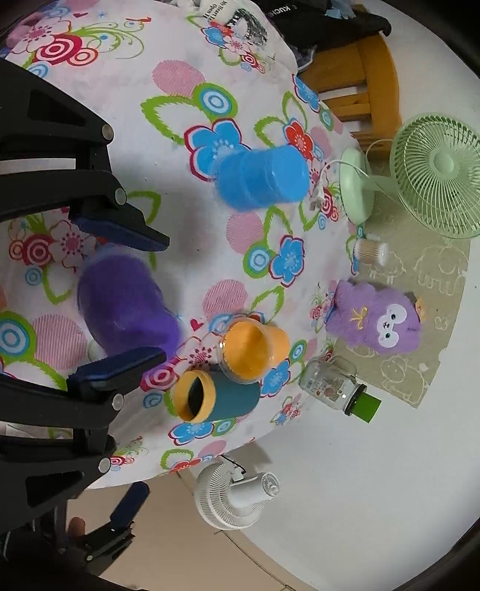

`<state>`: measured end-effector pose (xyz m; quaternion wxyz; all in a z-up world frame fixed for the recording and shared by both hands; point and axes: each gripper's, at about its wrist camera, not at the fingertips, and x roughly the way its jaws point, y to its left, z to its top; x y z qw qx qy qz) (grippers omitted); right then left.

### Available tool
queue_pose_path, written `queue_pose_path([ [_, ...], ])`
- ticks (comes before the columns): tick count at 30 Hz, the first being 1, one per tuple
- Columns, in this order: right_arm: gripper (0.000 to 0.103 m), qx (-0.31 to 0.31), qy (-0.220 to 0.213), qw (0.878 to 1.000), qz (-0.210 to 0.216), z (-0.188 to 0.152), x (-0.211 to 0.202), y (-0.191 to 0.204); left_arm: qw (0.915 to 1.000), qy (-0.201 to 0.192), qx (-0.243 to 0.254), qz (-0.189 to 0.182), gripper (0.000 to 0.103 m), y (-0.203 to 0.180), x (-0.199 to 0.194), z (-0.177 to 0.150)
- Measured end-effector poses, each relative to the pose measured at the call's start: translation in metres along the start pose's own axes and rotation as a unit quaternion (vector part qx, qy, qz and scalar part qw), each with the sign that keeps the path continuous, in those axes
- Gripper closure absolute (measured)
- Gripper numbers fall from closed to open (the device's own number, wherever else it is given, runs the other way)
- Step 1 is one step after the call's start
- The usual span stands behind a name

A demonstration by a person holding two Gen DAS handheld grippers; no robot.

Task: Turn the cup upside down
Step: 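Lower the purple cup rim-down onto the table and open the left gripper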

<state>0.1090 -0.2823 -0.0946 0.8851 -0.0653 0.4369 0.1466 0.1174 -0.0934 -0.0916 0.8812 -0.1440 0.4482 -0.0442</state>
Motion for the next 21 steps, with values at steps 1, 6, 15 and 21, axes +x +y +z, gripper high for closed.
queue_pose_path([
  [1, 0.018, -0.001, 0.0, 1.0, 0.001, 0.0, 0.0, 0.001, 1.0, 0.001, 0.001, 0.0, 0.049, 0.001, 0.0, -0.002],
  [6, 0.018, -0.005, 0.002, 1.0, 0.004, 0.0, 0.0, 0.007, 0.9999, 0.006, 0.006, -0.005, 0.049, -0.001, 0.001, -0.009],
  [15, 0.018, -0.006, 0.002, 1.0, 0.004, 0.0, 0.0, 0.008, 0.9999, -0.011, 0.01, -0.004, 0.048, -0.002, -0.01, -0.011],
  [21, 0.018, -0.012, 0.0, 1.0, 0.007, 0.0, -0.002, 0.014, 0.9995, -0.028, 0.011, 0.004, 0.027, 0.002, -0.021, -0.013],
])
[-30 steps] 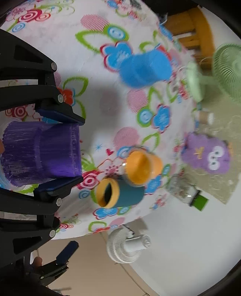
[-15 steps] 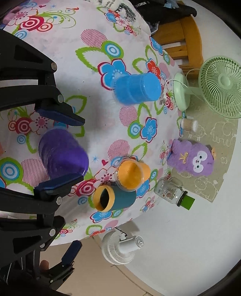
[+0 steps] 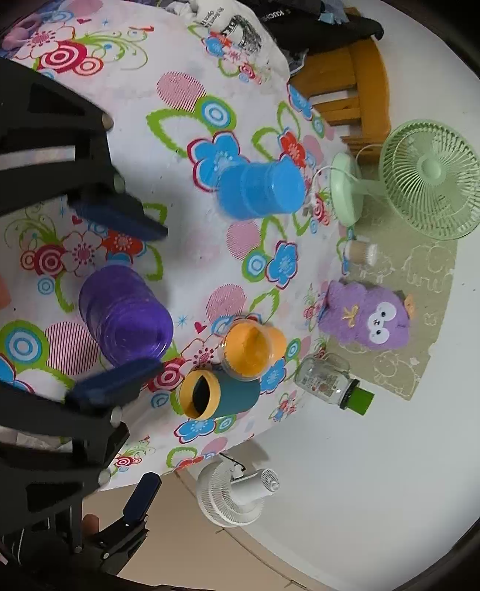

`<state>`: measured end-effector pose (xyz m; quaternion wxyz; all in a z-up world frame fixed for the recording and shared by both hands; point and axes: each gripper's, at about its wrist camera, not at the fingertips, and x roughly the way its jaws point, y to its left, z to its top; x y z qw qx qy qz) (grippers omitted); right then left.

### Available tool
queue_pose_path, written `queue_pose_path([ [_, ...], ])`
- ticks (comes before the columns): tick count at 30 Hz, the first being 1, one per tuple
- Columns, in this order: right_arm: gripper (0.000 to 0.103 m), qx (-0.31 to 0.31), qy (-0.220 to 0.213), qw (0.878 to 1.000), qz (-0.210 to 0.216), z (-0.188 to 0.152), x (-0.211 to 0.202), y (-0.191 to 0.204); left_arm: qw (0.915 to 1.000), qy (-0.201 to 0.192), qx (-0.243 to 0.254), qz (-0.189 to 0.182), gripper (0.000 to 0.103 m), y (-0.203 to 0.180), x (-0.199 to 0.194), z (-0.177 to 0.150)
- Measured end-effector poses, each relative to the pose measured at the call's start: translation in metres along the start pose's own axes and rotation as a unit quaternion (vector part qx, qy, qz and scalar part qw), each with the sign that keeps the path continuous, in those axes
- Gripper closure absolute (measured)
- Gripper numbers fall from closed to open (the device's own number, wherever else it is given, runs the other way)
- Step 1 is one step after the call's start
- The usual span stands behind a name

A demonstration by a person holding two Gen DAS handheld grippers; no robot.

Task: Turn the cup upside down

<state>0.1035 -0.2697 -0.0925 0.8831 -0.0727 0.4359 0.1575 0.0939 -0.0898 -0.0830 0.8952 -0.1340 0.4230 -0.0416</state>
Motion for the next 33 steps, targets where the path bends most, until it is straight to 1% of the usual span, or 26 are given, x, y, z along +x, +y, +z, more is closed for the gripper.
queue_pose_path([
  [1, 0.018, -0.001, 0.0, 1.0, -0.001, 0.0, 0.0, 0.002, 1.0, -0.006, -0.001, 0.001, 0.019, 0.001, -0.003, 0.0],
  [2, 0.018, -0.002, -0.001, 1.0, -0.002, 0.0, -0.001, 0.004, 0.9999, -0.014, -0.003, 0.004, 0.015, 0.003, -0.006, 0.0],
  [3, 0.017, -0.004, -0.001, 1.0, -0.004, 0.0, -0.002, 0.005, 0.9997, -0.025, -0.004, 0.007, 0.007, 0.005, -0.011, -0.001],
  [4, 0.014, -0.004, -0.002, 1.0, -0.005, 0.001, -0.002, 0.007, 0.9994, -0.033, -0.005, 0.009, 0.004, 0.007, -0.015, -0.001],
  [5, 0.01, -0.004, -0.004, 1.0, -0.005, 0.001, -0.003, 0.008, 0.9991, -0.04, -0.006, 0.01, 0.004, 0.008, -0.018, 0.0],
  [6, 0.009, -0.004, -0.007, 1.0, -0.003, 0.001, -0.005, 0.01, 0.999, -0.042, -0.006, 0.012, 0.004, 0.01, -0.02, 0.001],
  [12, 0.007, -0.01, -0.018, 1.0, -0.001, 0.006, -0.013, 0.022, 0.9983, -0.054, -0.004, 0.023, 0.001, 0.02, -0.033, 0.001],
  [16, 0.003, -0.012, -0.028, 0.999, -0.01, 0.009, -0.02, 0.031, 0.9968, -0.071, 0.012, 0.036, 0.0, 0.024, -0.046, 0.0],
  [19, 0.001, 0.001, -0.051, 0.998, -0.024, 0.012, -0.03, 0.033, 0.9946, -0.089, 0.022, 0.05, 0.0, 0.028, -0.056, 0.001],
  [22, 0.0, 0.016, -0.08, 0.996, -0.026, 0.017, -0.044, 0.035, 0.992, -0.111, 0.023, 0.055, 0.0, 0.033, -0.069, 0.005],
  [27, 0.0, 0.01, -0.114, 0.993, -0.032, 0.025, -0.063, 0.047, 0.9845, -0.159, 0.028, 0.068, 0.0, 0.04, -0.092, 0.011],
  [30, 0.0, 0.005, -0.13, 0.991, -0.032, 0.027, -0.072, 0.054, 0.9815, -0.173, 0.032, 0.076, 0.0, 0.043, -0.1, 0.013],
  [33, 0.0, 0.0, -0.138, 0.99, -0.032, 0.029, -0.077, 0.061, 0.9806, -0.177, 0.032, 0.078, 0.0, 0.046, -0.105, 0.014],
])
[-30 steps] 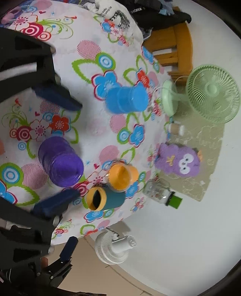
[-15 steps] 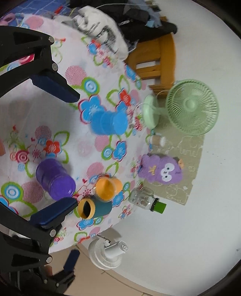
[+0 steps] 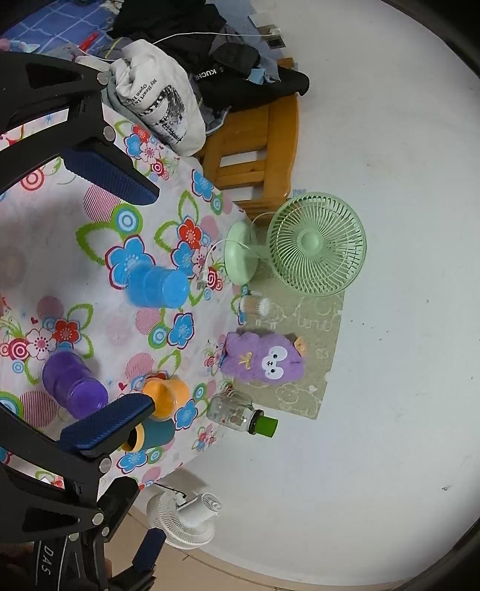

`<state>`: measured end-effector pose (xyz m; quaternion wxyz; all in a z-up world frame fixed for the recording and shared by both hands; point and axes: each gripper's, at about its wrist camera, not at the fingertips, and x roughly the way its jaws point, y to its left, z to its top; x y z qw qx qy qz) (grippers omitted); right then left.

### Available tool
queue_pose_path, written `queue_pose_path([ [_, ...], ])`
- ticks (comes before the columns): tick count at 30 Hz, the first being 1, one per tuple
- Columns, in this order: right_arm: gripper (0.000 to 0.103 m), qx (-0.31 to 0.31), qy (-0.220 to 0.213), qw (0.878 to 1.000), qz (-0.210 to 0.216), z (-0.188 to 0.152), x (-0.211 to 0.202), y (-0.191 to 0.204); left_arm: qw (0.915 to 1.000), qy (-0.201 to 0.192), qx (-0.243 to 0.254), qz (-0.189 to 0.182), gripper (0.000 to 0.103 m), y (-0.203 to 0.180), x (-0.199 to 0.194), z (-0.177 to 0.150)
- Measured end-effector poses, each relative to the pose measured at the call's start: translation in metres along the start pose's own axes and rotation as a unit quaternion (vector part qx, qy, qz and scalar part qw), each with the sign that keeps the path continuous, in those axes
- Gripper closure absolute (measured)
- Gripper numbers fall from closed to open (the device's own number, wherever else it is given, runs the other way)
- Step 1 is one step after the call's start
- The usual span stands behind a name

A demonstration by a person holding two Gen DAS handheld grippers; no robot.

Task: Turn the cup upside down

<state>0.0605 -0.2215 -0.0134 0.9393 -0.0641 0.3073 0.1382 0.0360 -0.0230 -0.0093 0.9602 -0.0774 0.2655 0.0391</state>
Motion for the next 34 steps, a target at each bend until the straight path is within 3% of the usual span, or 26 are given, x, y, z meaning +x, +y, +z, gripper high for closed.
queue_pose_path([
  [12, 0.0, -0.015, -0.024, 1.0, 0.004, 0.007, -0.017, 0.02, 0.9997, -0.024, 0.007, 0.006, 0.0, 0.004, -0.017, 0.005],
  [34, 0.0, -0.018, -0.023, 1.0, 0.006, 0.006, -0.016, 0.026, 0.9998, -0.019, 0.008, 0.006, 0.0, 0.007, -0.018, 0.003],
])
